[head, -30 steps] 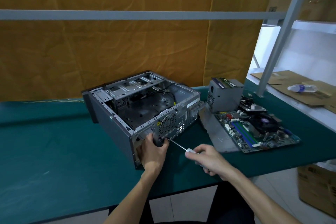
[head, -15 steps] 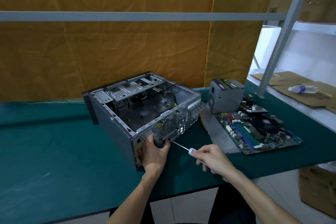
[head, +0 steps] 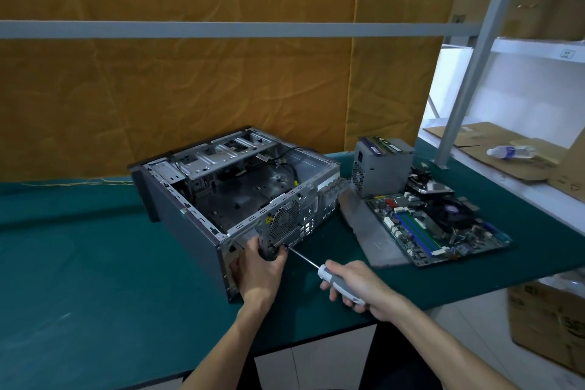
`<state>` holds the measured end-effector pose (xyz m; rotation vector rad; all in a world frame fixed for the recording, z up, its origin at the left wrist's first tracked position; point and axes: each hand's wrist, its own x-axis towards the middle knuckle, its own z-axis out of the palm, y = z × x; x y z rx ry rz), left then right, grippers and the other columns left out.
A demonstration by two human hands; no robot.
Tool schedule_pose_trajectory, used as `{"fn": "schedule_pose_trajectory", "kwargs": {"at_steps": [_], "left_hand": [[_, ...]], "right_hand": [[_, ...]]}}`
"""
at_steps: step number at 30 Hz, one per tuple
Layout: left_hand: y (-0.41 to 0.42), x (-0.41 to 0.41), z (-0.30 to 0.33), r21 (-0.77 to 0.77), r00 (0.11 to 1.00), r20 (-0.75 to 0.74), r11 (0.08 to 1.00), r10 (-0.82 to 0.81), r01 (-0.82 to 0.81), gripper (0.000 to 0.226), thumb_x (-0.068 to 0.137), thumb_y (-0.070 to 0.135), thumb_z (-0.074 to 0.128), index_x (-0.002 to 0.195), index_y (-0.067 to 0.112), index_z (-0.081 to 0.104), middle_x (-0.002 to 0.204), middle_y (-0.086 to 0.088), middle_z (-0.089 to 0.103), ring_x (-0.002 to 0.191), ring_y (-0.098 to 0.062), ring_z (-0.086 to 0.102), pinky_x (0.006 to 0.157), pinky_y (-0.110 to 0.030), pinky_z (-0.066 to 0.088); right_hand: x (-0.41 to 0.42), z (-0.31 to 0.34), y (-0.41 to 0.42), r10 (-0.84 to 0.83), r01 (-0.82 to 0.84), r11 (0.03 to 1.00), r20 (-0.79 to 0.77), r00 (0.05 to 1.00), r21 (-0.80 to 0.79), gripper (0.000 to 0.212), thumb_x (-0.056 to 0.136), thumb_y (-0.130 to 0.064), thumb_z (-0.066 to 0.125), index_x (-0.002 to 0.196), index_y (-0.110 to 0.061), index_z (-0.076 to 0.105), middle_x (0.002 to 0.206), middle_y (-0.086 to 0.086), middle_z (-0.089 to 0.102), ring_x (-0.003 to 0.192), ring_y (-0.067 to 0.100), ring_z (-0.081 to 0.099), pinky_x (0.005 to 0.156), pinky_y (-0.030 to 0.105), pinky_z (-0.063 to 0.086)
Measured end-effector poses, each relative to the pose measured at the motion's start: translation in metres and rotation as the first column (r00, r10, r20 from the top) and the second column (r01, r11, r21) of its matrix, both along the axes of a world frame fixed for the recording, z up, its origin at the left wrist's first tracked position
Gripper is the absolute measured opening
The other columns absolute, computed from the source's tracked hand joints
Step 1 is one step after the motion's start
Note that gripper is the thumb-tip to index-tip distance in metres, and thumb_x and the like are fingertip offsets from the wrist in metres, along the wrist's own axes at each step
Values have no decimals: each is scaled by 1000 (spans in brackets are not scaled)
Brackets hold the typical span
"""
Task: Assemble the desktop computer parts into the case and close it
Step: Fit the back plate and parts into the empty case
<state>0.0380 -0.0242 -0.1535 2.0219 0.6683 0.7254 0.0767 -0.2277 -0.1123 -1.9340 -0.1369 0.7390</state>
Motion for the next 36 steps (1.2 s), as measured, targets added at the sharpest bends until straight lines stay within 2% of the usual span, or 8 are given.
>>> {"fn": "schedule_pose_trajectory", "kwargs": {"at_steps": [6, 12, 15, 19, 23, 27, 31, 36], "left_hand": [[1, -1, 1, -11, 1000, 14, 1000, -17, 18, 27, 81, 47, 74, 84, 25, 58, 75, 7, 67, 71, -13, 65, 72, -42, 59], [1, -1, 0, -40, 998, 37, 998, -45, 46, 35, 76, 54, 65, 89, 22, 61, 77, 5, 70, 74, -16, 67, 74, -43, 58], [1, -2, 1, -11, 999, 41, 1000, -21, 21, 34, 75, 56, 64, 82, 24, 57, 70, 6, 66, 67, -14, 65, 69, -42, 58], [2, 0, 0, 4, 1000, 23, 1000, 0, 0, 34, 78, 49, 72, 75, 23, 50, 64, 4, 61, 62, -15, 61, 63, -43, 56], [4, 1, -3, -34, 999, 24, 999, -32, 33, 30, 80, 46, 74, 85, 19, 60, 73, 2, 69, 72, -18, 68, 70, -44, 59], [5, 1, -5, -10, 999, 33, 1000, -22, 22, 36, 78, 52, 68, 87, 18, 62, 75, 3, 69, 73, -19, 67, 73, -43, 58], [7, 4, -7, -50, 999, 38, 998, -36, 38, 31, 81, 44, 74, 87, 16, 61, 75, 0, 69, 73, -21, 67, 72, -45, 58], [7, 5, -8, -43, 999, 28, 999, -24, 25, 33, 82, 42, 76, 79, 16, 56, 68, -1, 64, 68, -23, 64, 68, -46, 56]], "right_hand": [[-4, -6, 4, -8, 33, 997, 355, 935, -66, 28, 83, -33, 78, 85, -8, 67, 61, -1, 64, 42, 11, 56, 37, 20, 36], [-4, 6, 6, 29, -29, 999, 14, 999, -31, 50, 89, -54, 63, 100, -6, 72, 72, 2, 62, 45, 12, 46, 41, 22, 31], [-7, 7, 5, 91, 23, 963, 404, 910, -267, 41, 73, -52, 78, 93, -20, 61, 83, -7, 64, 62, 10, 58, 51, 27, 45], [-6, -3, 2, 336, 120, 856, 718, 610, -503, 35, 97, -53, 54, 83, -21, 55, 78, -6, 65, 70, 14, 62, 62, 34, 46], [0, 2, 6, 68, -34, 991, 268, 961, -128, 44, 96, -49, 56, 83, -10, 70, 61, -2, 68, 44, 10, 49, 43, 26, 36], [1, 1, 3, -15, 35, 997, 284, 959, -65, 38, 73, -42, 83, 92, -15, 64, 65, -5, 64, 47, 15, 54, 37, 25, 37], [1, -8, -1, 311, 70, 879, 680, 663, -471, 34, 93, -53, 60, 78, -23, 54, 70, -5, 61, 65, 14, 58, 58, 34, 43], [1, -6, 2, 96, -91, 995, 135, 986, -43, 44, 96, -53, 60, 90, -11, 71, 65, -2, 63, 47, 9, 47, 41, 24, 32]]}}
